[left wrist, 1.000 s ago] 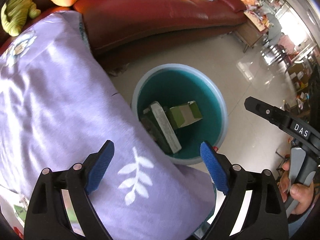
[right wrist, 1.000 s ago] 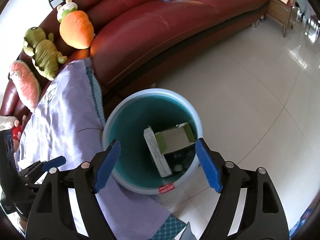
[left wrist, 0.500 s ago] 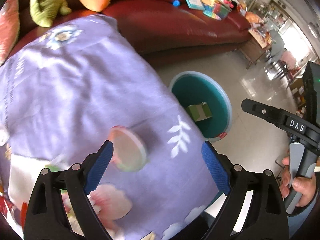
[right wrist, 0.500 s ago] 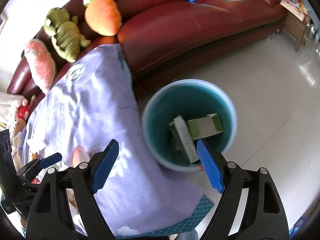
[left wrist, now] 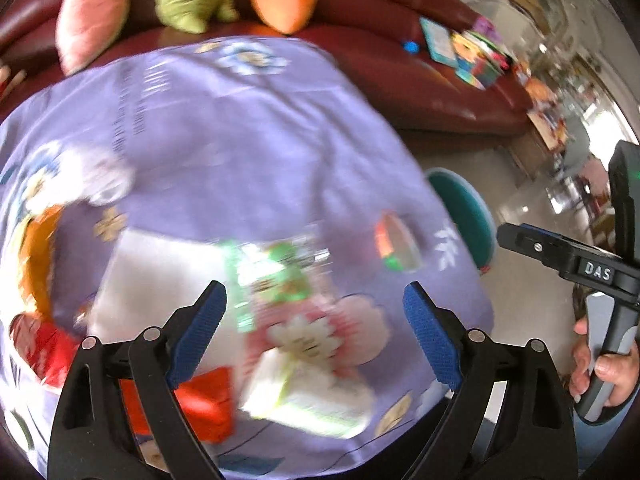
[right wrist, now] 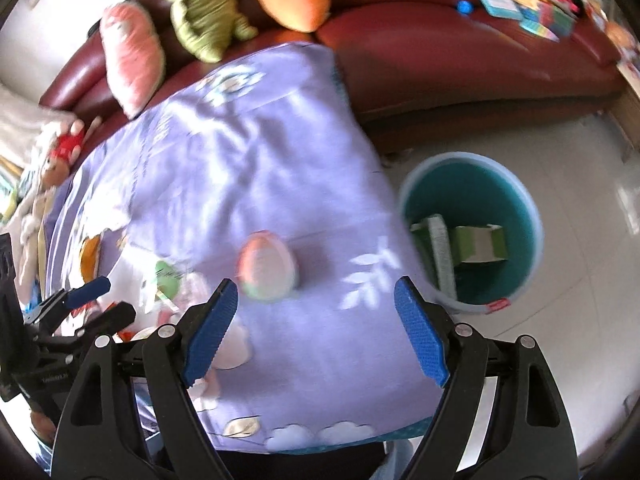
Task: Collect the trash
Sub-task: 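Move both tools back over the remaining trash on the table, then grasp the red cola can with the left tool while the right grasps the white pill bottle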
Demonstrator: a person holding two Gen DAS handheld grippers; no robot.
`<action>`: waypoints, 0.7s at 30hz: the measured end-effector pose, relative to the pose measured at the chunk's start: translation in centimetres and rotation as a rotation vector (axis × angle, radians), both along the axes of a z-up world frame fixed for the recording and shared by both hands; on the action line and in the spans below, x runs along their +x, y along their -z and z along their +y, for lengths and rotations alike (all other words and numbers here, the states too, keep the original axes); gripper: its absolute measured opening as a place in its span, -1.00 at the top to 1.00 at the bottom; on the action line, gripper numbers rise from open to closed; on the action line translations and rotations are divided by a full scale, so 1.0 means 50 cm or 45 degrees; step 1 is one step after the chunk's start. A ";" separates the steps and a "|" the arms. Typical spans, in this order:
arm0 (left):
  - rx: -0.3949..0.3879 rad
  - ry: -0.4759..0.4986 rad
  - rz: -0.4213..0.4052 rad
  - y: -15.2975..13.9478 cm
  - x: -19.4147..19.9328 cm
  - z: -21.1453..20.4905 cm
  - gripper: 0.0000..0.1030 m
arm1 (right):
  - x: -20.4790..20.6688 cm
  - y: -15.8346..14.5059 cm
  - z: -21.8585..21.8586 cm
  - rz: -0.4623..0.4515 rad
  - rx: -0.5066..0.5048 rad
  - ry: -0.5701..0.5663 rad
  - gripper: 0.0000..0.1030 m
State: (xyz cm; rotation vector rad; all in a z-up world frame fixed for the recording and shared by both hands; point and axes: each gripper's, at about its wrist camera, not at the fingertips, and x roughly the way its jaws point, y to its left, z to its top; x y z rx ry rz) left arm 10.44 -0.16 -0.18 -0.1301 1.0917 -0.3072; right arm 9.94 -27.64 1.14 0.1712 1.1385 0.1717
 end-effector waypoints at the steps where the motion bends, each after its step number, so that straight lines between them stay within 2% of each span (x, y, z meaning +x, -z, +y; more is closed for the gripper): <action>1: -0.005 -0.036 0.003 0.001 -0.007 0.033 -0.75 | -0.002 -0.001 0.025 0.005 -0.006 -0.031 -0.49; 4: -0.015 -0.109 0.002 0.001 -0.025 0.104 -0.75 | -0.009 0.007 0.091 0.032 -0.017 -0.121 -0.61; 9: -0.022 -0.213 -0.009 0.000 -0.065 0.205 -0.75 | -0.027 0.035 0.201 0.116 -0.033 -0.292 -0.61; 15: -0.055 -0.363 0.016 0.018 -0.120 0.320 -0.75 | -0.065 0.099 0.329 0.257 -0.089 -0.547 -0.61; 21: -0.065 -0.488 0.057 0.054 -0.159 0.393 -0.75 | -0.093 0.148 0.393 0.278 -0.192 -0.642 -0.61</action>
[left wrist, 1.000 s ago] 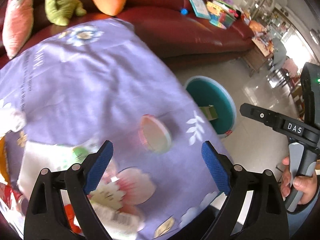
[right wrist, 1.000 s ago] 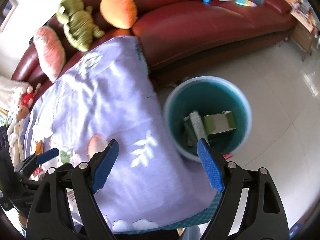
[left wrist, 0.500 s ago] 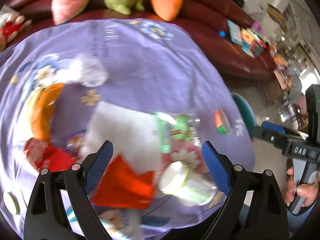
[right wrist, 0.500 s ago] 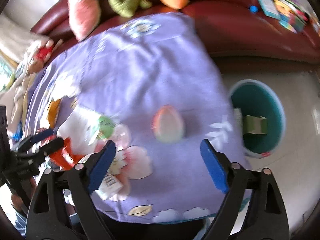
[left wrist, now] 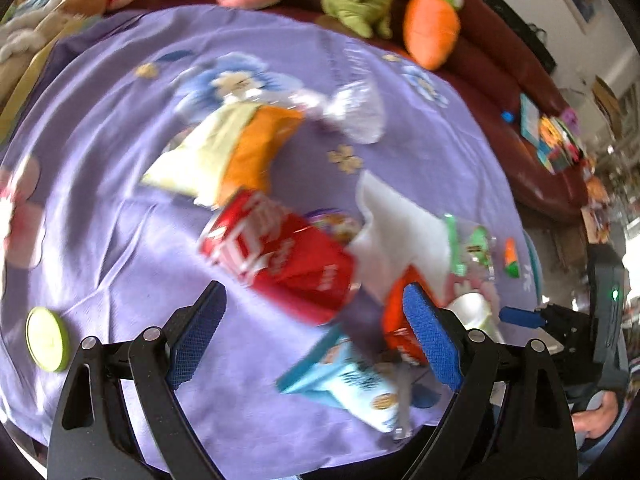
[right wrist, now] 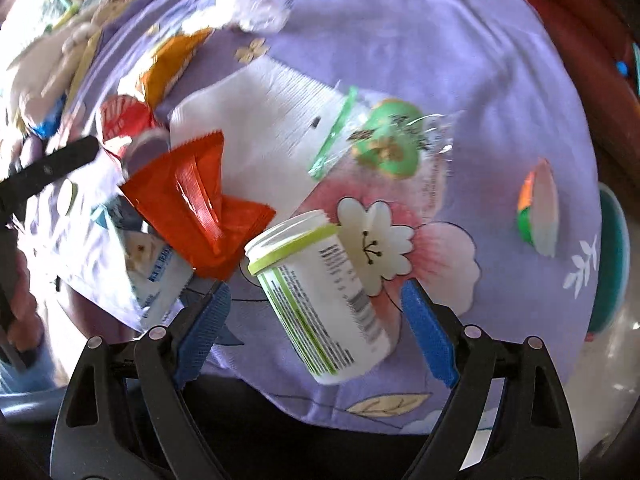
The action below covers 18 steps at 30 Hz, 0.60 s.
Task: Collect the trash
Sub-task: 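Grasp the red cola can with the left tool while the right grasps the white pill bottle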
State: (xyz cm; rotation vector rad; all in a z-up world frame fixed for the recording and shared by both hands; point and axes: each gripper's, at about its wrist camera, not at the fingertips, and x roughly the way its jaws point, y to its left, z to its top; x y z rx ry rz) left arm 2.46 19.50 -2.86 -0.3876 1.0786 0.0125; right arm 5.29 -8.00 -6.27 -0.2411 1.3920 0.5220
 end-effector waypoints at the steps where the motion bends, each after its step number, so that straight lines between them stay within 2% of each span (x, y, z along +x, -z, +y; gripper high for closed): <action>1: -0.005 -0.016 0.010 0.007 -0.002 0.006 -0.75 | -0.001 0.007 0.006 -0.001 -0.007 -0.003 -0.57; 4: -0.030 -0.067 0.036 0.031 -0.004 0.025 -0.75 | -0.008 0.026 0.013 0.013 -0.025 -0.014 -0.08; 8: -0.057 -0.129 0.057 0.056 -0.003 0.043 -0.75 | -0.011 0.011 0.013 0.000 0.040 0.001 -0.02; 11: -0.129 -0.163 0.051 0.064 0.009 0.050 -0.75 | -0.002 -0.007 0.005 -0.017 0.080 0.030 -0.01; 14: -0.108 -0.202 0.032 0.063 0.028 0.051 -0.75 | 0.005 -0.029 -0.008 -0.031 0.127 0.058 0.00; 18: -0.127 -0.197 0.038 0.075 0.053 0.039 -0.75 | 0.019 -0.048 -0.027 -0.031 0.176 0.108 0.06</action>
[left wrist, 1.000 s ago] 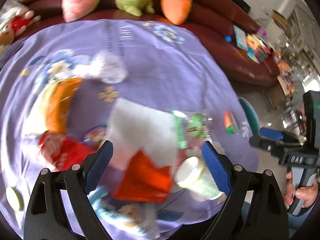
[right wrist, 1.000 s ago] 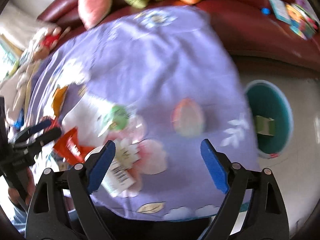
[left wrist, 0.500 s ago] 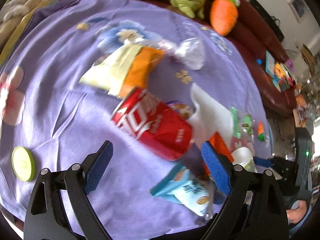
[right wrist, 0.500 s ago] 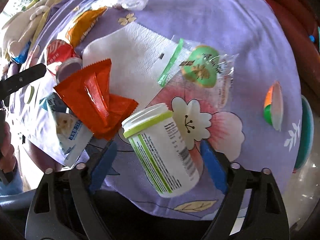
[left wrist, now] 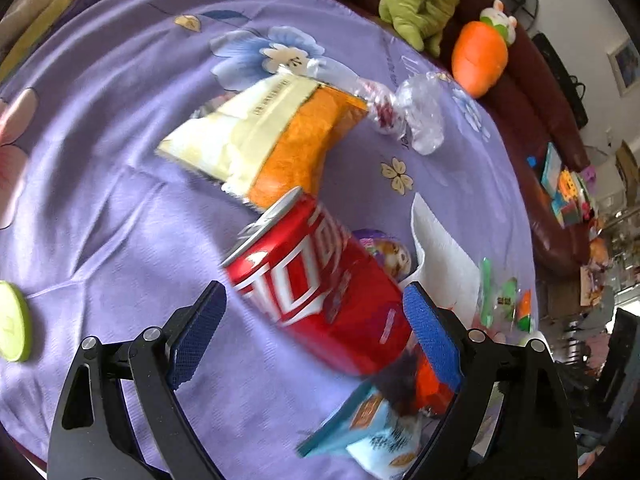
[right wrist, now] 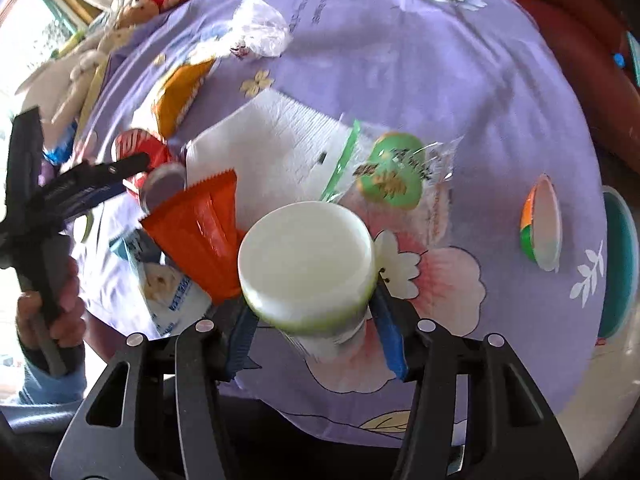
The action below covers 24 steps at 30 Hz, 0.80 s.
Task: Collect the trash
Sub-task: 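Grasp the red cola can with the left tool while the right grasps the white pill bottle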
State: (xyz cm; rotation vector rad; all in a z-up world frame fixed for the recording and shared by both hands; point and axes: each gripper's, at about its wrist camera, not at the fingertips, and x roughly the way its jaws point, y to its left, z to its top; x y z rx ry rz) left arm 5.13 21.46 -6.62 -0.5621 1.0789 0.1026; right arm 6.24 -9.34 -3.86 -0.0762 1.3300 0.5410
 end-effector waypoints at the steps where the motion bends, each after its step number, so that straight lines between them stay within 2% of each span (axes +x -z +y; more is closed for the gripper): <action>1: 0.011 -0.004 -0.004 0.001 0.004 -0.004 -0.73 | 0.006 -0.004 -0.010 0.003 0.017 0.018 0.06; 2: 0.026 -0.017 -0.011 0.001 0.006 -0.007 -0.64 | 0.010 -0.006 -0.023 0.003 0.028 0.030 0.06; 3: 0.049 -0.032 -0.025 -0.002 0.005 -0.009 -0.24 | 0.012 -0.010 -0.033 0.000 0.041 0.046 0.06; 4: 0.059 -0.032 -0.033 -0.004 0.005 -0.013 -0.16 | 0.015 -0.013 -0.041 -0.004 0.052 0.057 0.06; 8: 0.141 -0.005 -0.072 -0.018 0.005 -0.033 -0.12 | 0.031 -0.006 -0.045 0.006 0.084 0.082 0.06; 12: 0.194 0.044 -0.057 -0.019 0.013 -0.053 -0.17 | 0.038 0.010 -0.044 0.028 0.116 0.100 0.06; 13: 0.192 0.059 -0.034 -0.012 0.016 -0.054 -0.26 | 0.039 0.011 -0.046 0.033 0.133 0.107 0.06; 16: 0.116 0.078 0.019 0.017 0.016 -0.051 -0.31 | 0.038 0.010 -0.056 0.035 0.173 0.123 0.06; 22: 0.208 0.080 -0.022 -0.012 0.007 -0.067 0.00 | 0.046 0.000 -0.072 0.026 0.229 0.145 0.06; 24: 0.230 0.069 -0.050 -0.034 0.005 -0.065 0.01 | 0.048 -0.007 -0.082 0.012 0.259 0.155 0.06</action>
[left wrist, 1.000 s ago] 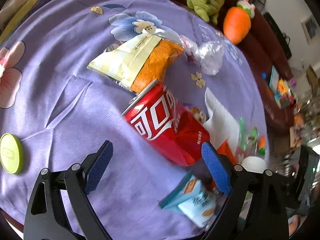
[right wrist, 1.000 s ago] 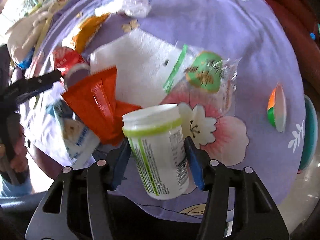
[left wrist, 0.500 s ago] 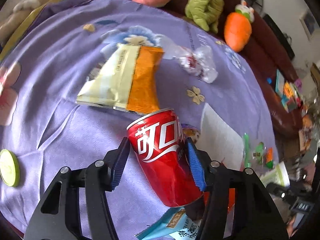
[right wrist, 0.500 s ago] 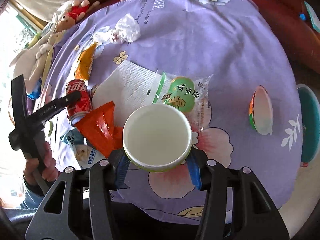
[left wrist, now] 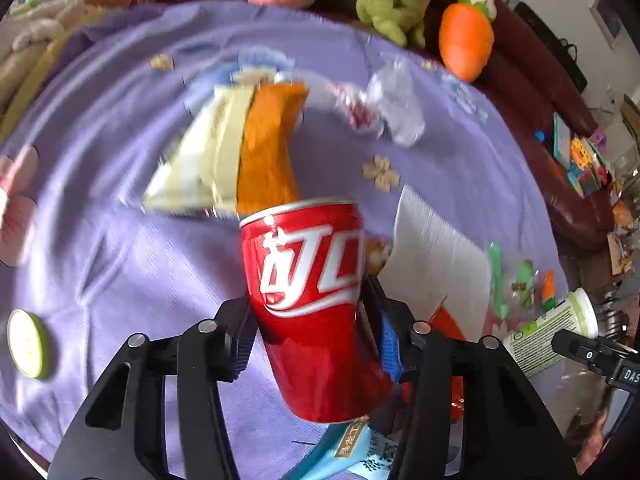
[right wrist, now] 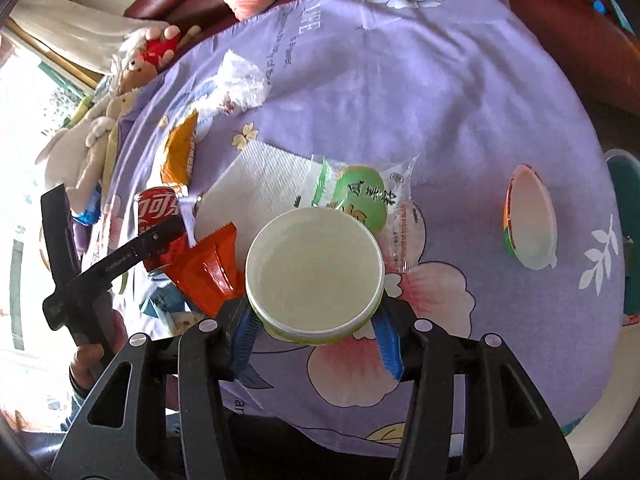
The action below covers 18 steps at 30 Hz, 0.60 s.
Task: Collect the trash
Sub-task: 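Grasp the red cola can with the left tool while the right grasps the white pill bottle, then carry can and pill bottle to the bucket and open both tools to drop them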
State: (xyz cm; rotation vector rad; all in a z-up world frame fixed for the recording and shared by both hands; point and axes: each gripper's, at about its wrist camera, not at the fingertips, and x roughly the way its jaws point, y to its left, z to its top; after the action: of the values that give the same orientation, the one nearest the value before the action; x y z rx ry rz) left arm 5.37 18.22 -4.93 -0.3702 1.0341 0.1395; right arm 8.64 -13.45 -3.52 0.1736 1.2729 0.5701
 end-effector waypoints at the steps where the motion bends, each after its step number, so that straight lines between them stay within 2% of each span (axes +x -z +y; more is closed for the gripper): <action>1: 0.014 -0.006 -0.019 -0.014 -0.001 0.001 0.01 | 0.002 -0.003 -0.006 -0.006 0.011 0.006 0.06; 9: 0.082 0.042 -0.133 -0.112 0.012 -0.038 0.01 | 0.012 -0.028 -0.061 -0.040 0.096 0.074 0.06; 14: 0.090 0.156 -0.184 -0.157 0.039 -0.122 0.01 | 0.023 -0.055 -0.122 -0.088 0.144 0.150 0.06; 18: 0.084 0.287 -0.206 -0.180 0.072 -0.215 0.01 | 0.032 -0.083 -0.216 -0.140 0.176 0.269 0.06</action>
State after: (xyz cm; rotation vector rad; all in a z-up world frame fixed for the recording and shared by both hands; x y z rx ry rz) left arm 8.95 7.47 4.07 -0.1995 0.9016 -0.0584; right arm 10.21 -24.26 0.64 0.3826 1.0928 0.4789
